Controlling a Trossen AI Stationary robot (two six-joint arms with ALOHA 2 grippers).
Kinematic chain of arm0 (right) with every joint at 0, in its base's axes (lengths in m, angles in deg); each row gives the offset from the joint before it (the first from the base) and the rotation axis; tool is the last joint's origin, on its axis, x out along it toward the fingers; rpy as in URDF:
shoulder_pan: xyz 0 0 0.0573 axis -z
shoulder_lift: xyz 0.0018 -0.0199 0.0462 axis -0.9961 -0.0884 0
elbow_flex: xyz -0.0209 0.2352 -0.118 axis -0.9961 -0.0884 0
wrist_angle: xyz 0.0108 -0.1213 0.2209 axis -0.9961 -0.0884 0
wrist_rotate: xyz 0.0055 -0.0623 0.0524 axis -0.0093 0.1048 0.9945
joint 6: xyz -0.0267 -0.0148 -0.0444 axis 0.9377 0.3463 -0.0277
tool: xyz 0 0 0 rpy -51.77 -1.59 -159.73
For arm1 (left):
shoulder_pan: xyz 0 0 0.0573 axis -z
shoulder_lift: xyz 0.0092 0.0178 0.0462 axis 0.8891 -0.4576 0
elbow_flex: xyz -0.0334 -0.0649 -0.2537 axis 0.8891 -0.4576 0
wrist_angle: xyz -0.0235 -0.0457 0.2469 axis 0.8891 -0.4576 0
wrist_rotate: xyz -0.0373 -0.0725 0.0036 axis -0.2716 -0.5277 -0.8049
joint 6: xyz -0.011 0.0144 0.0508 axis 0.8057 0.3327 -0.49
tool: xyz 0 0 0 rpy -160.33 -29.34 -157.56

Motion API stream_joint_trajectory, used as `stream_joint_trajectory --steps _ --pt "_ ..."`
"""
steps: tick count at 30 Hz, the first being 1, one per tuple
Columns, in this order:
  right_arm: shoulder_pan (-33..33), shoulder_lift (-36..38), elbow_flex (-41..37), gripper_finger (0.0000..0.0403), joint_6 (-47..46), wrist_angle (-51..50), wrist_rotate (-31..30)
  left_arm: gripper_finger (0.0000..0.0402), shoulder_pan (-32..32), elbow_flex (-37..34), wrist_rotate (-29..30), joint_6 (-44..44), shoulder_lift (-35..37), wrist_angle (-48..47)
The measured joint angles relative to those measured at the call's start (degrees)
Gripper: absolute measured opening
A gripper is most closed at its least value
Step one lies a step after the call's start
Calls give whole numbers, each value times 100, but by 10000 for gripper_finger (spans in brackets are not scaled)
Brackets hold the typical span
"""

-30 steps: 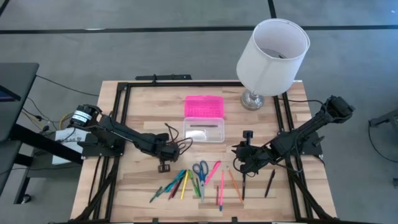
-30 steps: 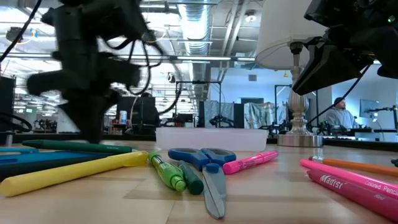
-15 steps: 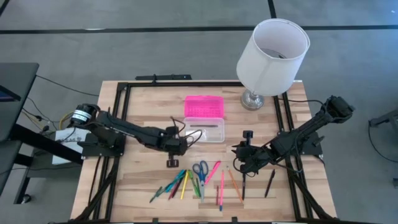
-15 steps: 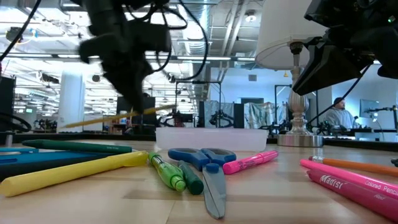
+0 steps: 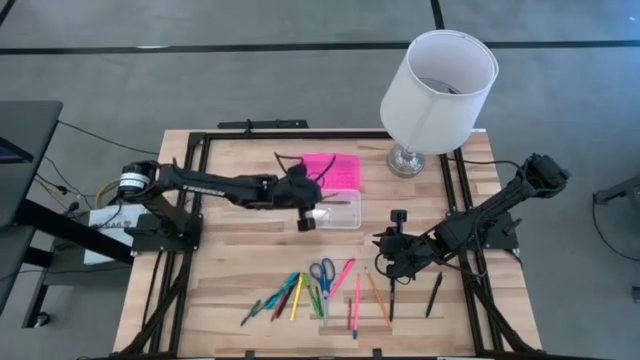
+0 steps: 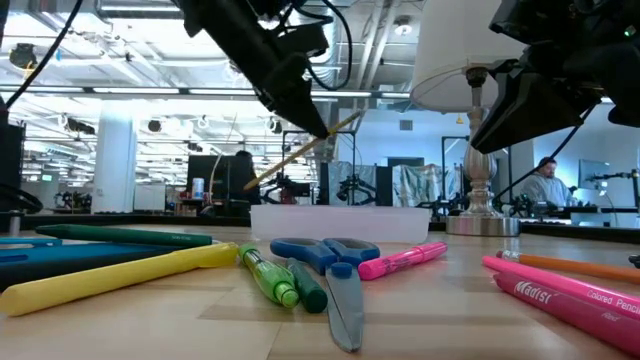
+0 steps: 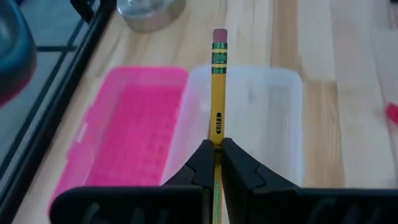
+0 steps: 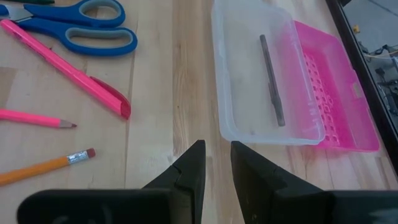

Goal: Pick & place school supplies into a supply box
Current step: Put the yellow pencil into the supply box

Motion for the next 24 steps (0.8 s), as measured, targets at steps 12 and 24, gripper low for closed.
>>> stream_joint_trajectory --steps 12,24 --pt "0 0 0 70 -53 4 -2 2 -344 -133 -815 131 -396 1148" --pt "0 0 0 70 -100 -37 -4 2 -627 -96 -1076 380 -1019 1193"
